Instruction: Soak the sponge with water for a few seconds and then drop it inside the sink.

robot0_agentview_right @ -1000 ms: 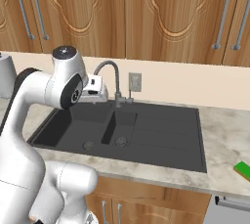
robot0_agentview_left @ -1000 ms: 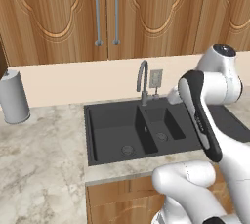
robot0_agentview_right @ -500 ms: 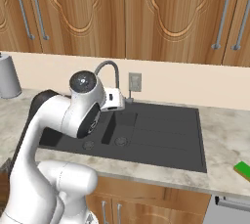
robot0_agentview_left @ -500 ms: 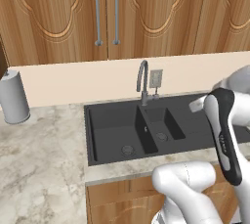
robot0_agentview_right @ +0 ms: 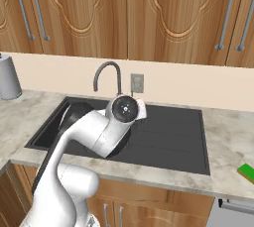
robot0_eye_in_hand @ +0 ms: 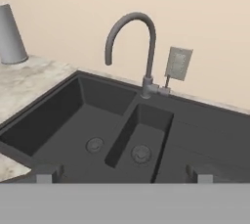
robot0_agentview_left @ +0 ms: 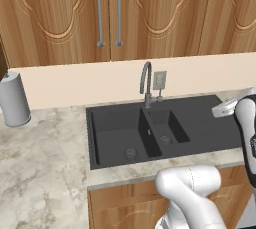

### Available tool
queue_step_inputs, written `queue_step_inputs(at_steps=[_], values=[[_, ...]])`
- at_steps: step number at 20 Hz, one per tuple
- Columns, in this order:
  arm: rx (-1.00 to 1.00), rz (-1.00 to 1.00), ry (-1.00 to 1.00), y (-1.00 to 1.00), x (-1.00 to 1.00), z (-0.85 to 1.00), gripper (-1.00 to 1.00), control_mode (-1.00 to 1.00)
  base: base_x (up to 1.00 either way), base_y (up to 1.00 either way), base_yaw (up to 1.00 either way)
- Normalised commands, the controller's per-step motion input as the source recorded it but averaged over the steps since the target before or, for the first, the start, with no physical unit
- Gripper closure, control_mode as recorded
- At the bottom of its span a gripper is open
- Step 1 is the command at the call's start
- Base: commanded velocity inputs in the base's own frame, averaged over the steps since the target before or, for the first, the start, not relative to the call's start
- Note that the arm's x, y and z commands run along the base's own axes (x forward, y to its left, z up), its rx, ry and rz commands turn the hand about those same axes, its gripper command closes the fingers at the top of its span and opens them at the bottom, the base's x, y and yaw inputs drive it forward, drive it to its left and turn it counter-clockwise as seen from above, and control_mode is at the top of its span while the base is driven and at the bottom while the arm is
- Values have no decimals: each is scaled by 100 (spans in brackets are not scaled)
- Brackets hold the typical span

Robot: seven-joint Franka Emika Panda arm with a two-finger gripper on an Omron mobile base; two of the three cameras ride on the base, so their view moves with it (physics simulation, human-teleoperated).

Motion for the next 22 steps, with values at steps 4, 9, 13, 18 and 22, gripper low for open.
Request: queue_step_inputs(at_steps=[4,9,13,18,22], values=[[6,10,-5,-6,38,0,-100,-100,0,0,0],[0,3,0,0,25,0,-100,-100,0,0,0],[2,0,-6,0,23,-10,-100,-100,0,0,0],[8,2,-22,0,19,-10,-100,-100,0,0,0],[10,4,-25,0,19,-9,-100,-100,0,0,0]])
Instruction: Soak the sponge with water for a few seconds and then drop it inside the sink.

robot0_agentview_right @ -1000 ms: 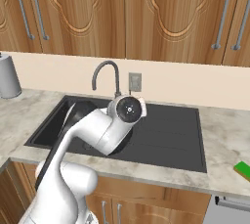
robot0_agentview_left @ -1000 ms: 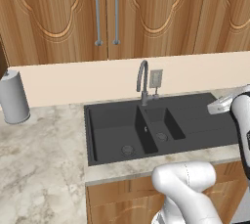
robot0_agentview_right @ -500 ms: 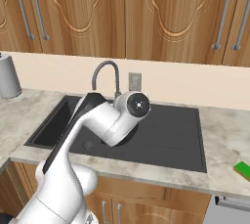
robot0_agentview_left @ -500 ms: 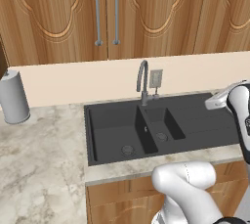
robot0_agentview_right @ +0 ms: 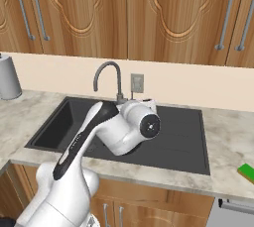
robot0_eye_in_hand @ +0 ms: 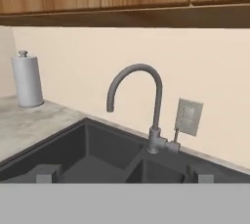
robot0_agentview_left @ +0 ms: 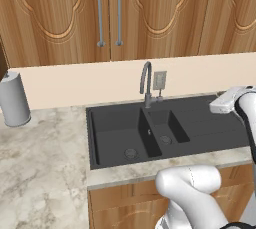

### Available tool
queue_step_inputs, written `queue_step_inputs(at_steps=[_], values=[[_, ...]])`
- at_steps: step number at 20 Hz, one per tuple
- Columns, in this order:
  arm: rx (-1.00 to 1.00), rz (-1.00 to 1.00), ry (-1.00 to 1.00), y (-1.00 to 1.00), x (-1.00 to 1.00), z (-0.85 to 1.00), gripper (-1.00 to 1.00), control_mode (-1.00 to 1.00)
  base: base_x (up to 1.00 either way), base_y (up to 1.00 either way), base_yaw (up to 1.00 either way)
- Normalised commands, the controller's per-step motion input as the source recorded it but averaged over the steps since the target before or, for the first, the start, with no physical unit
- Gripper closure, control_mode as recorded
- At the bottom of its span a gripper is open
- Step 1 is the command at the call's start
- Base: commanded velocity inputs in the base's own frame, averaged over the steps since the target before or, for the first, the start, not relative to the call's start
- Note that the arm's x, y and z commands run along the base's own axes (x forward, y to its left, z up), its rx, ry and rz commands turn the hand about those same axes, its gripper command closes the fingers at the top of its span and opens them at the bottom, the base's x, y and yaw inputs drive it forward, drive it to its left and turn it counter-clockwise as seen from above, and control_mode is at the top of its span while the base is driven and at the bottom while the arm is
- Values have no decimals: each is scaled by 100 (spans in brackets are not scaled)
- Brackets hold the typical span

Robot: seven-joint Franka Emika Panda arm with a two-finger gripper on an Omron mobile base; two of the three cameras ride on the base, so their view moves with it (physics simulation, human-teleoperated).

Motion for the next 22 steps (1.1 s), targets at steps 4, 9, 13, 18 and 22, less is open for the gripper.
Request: queue_step_inputs(at_steps=[4,9,13,18,22], values=[[2,4,-14,0,34,0,-100,-100,0,0,0],[0,3,-1,0,46,1,-100,-100,0,0,0],[0,2,2,0,31,0,-100,-100,0,0,0],[0,4,0,0,14,-1,-100,-100,0,0,0],[0,4,0,0,11,-19,-100,-100,0,0,0]])
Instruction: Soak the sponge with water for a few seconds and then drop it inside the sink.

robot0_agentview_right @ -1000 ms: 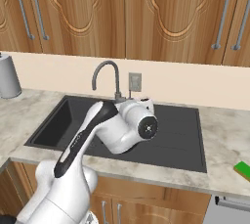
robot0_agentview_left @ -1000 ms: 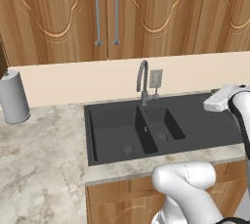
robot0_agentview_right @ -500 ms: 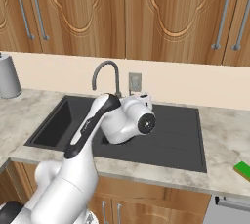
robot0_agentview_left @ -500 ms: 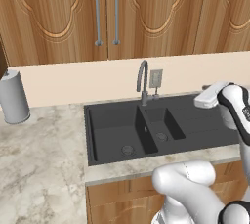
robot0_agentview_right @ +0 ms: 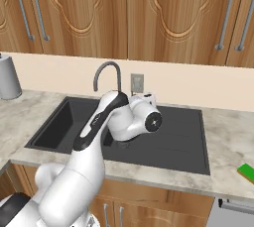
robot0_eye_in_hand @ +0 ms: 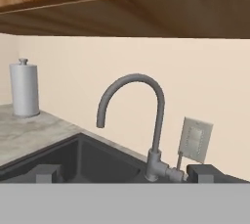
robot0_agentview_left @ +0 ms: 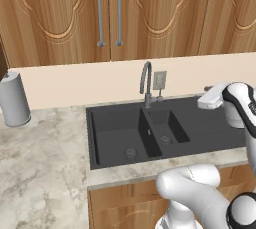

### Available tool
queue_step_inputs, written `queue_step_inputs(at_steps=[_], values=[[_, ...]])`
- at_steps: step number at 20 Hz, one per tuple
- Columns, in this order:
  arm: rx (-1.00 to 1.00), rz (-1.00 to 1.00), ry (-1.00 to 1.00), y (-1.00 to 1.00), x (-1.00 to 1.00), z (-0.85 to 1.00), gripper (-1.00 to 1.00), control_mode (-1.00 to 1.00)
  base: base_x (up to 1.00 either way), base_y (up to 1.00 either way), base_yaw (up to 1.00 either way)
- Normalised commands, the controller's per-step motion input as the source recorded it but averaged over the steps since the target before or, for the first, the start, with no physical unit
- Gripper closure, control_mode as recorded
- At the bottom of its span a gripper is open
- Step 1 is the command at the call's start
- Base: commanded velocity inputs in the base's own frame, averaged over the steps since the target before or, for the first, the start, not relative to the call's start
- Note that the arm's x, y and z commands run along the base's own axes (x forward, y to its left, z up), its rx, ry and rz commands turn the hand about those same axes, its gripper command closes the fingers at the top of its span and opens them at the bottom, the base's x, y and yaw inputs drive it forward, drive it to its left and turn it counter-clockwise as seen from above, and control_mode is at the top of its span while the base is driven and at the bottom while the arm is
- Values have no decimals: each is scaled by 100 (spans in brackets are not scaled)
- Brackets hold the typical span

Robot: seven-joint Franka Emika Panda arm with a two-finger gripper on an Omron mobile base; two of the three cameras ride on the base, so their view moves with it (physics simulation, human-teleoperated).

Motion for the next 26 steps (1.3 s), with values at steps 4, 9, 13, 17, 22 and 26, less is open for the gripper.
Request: queue_step_inputs(at_steps=[4,9,13,17,22,26], values=[[0,0,0,10,15,-25,-100,-100,0,0,0],[0,0,0,15,19,-16,-100,-100,0,0,0],[0,0,0,17,23,-6,-100,-100,0,0,0],[0,0,0,4,28,-1,-100,-100,0,0,0],[0,0,0,2,20,-8,-100,-100,0,0,0],[0,0,0,0,18,-11,-100,-100,0,0,0]])
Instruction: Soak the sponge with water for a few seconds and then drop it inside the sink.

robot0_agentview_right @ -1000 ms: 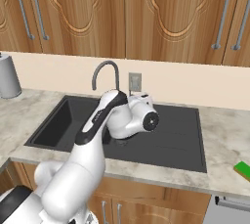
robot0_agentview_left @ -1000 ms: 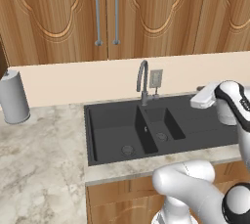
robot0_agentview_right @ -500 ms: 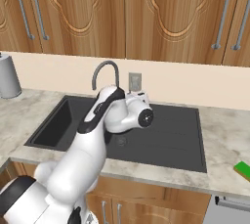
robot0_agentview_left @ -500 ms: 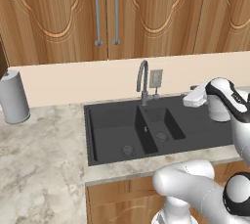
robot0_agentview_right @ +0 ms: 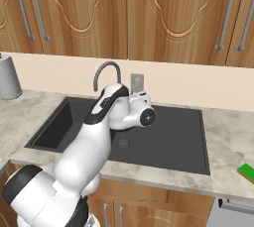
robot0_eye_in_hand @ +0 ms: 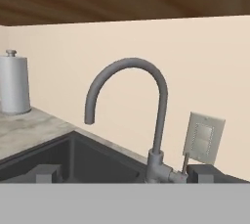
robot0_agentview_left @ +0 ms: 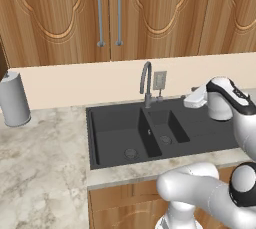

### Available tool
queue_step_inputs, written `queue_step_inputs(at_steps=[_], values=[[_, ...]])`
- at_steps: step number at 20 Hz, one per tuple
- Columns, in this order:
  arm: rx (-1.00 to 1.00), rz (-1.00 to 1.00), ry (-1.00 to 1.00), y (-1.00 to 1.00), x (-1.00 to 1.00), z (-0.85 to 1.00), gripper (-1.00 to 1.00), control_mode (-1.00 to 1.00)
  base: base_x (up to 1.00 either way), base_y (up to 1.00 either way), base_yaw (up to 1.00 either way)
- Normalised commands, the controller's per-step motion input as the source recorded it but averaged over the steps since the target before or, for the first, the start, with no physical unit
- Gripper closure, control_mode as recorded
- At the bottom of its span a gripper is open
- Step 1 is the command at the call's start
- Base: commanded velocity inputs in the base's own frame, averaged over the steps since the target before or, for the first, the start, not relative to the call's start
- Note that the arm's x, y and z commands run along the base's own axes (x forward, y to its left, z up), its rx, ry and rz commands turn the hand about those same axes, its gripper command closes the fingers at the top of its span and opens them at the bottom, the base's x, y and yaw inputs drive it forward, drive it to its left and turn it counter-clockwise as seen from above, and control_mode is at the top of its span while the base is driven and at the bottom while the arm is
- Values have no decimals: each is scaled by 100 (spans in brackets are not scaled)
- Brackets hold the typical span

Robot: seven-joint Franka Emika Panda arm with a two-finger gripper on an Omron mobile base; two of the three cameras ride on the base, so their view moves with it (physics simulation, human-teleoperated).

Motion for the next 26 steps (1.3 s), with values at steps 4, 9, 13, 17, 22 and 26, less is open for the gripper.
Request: queue_step_inputs(at_steps=[4,9,13,17,22,26], values=[[0,0,0,4,16,-17,-100,-100,0,0,0],[0,0,0,14,9,-19,-100,-100,0,0,0],[0,0,0,21,4,-14,-100,-100,0,0,0],[0,0,0,14,10,-9,-100,-100,0,0,0],[0,0,0,13,18,-4,-100,-100,0,0,0],[0,0,0,0,31,0,-100,-100,0,0,0]])
